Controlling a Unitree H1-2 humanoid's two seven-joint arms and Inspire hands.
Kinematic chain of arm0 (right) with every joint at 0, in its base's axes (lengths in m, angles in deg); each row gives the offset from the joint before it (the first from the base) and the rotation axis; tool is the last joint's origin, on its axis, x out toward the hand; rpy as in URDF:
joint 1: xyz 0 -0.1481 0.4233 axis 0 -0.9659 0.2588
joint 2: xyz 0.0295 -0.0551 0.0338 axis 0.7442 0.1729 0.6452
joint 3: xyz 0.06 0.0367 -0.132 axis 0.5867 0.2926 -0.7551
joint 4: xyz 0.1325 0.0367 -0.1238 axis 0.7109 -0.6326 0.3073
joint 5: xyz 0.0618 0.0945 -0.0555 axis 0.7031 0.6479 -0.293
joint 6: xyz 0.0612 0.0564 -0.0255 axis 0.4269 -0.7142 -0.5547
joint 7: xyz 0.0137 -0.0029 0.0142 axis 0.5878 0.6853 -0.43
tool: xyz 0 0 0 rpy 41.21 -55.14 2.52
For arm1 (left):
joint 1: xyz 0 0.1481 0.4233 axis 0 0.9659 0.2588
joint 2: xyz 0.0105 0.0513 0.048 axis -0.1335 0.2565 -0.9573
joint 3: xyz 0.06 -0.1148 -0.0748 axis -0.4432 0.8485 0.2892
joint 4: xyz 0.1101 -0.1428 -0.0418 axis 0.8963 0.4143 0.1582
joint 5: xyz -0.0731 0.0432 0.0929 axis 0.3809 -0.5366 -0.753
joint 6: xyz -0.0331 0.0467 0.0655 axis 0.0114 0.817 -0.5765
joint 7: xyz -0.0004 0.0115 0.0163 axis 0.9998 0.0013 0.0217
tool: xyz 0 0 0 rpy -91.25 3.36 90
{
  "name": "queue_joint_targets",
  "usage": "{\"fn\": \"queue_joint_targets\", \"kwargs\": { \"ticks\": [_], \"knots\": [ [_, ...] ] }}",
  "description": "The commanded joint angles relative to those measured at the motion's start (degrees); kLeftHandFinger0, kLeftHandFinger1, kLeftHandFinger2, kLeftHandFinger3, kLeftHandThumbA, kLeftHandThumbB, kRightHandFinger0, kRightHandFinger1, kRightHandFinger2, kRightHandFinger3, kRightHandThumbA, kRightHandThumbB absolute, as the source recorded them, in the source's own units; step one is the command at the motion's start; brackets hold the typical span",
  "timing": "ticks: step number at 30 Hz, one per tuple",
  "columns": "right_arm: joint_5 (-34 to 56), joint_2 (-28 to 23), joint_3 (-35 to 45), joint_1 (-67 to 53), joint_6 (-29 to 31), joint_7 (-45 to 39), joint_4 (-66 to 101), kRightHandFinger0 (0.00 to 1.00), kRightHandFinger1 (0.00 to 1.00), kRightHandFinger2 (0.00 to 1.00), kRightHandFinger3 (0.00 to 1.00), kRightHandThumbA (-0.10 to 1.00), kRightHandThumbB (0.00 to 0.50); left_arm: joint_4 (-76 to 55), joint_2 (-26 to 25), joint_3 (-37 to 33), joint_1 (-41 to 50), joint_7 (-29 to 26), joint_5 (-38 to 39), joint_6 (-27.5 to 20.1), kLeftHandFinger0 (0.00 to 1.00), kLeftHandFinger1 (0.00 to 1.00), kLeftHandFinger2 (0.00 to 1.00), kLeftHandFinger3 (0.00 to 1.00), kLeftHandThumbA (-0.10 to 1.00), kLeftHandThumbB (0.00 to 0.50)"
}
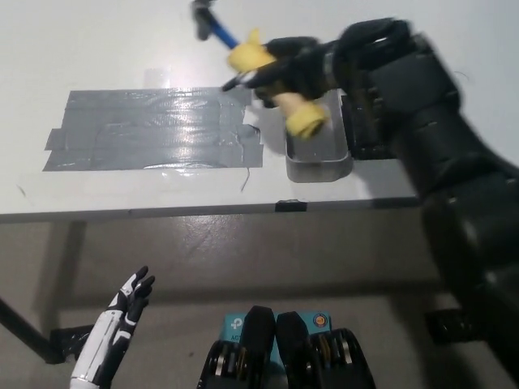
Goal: The robot picks the hammer placed on top of the gray container with right hand and places it on the grey area of the desk
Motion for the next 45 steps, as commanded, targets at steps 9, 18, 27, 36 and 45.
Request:
{"fn": "queue_joint_targets", "kwargs": {
  "ticks": [9, 18, 27, 36, 45],
  "knots": [
    [-3.52, 8.95, -5.77, 7.55, 13.99, 20.8, -0.83, 0.0, 0.29, 0.74, 0.49, -0.1, 0.141, -3.13, -0.27, -2.87, -0.19, 1.8, -0.72, 0.39, 1.0, 1.0, 1.0, 1.0, 0.95, 0.192],
    [-10.8, 10.85, -14.85, 6.42, 23.57, 35.86, -3.89, 0.0, 0.24, 0.54, 0.17, -0.1, 0.172, -6.01, -0.25, -5.4, -0.37, 1.87, -2.82, 3.01, 1.0, 1.0, 1.0, 1.0, 0.96, 0.204],
    [-17.75, 10.92, -25.88, 4.3, 24.99, 43.29, -6.46, 0.0, 0.27, 0.62, 0.51, -0.1, 0.127, -7.04, 0.23, -8.4, -0.89, 2.41, -3.56, 3.77, 1.0, 1.0, 1.0, 1.0, 0.94, 0.215],
    [-16.6, 9.92, -28.85, 4.41, 22.35, 33.02, -7.47, 1.0, 1.0, 1.0, 1.0, 0.63, 0.346, -8.31, -0.25, -10.38, -3.26, 3.63, -3.41, 4.43, 1.0, 1.0, 1.0, 1.0, 0.9, 0.186],
    [-15.71, 8.04, -27.98, 3.81, 23.21, 29.93, -7.32, 1.0, 1.0, 1.0, 1.0, 0.86, 0.5, -7.6, -0.05, -10.95, -4.96, 4.63, -3.34, 4.29, 1.0, 1.0, 1.0, 1.0, 0.88, 0.173]
  ]
}}
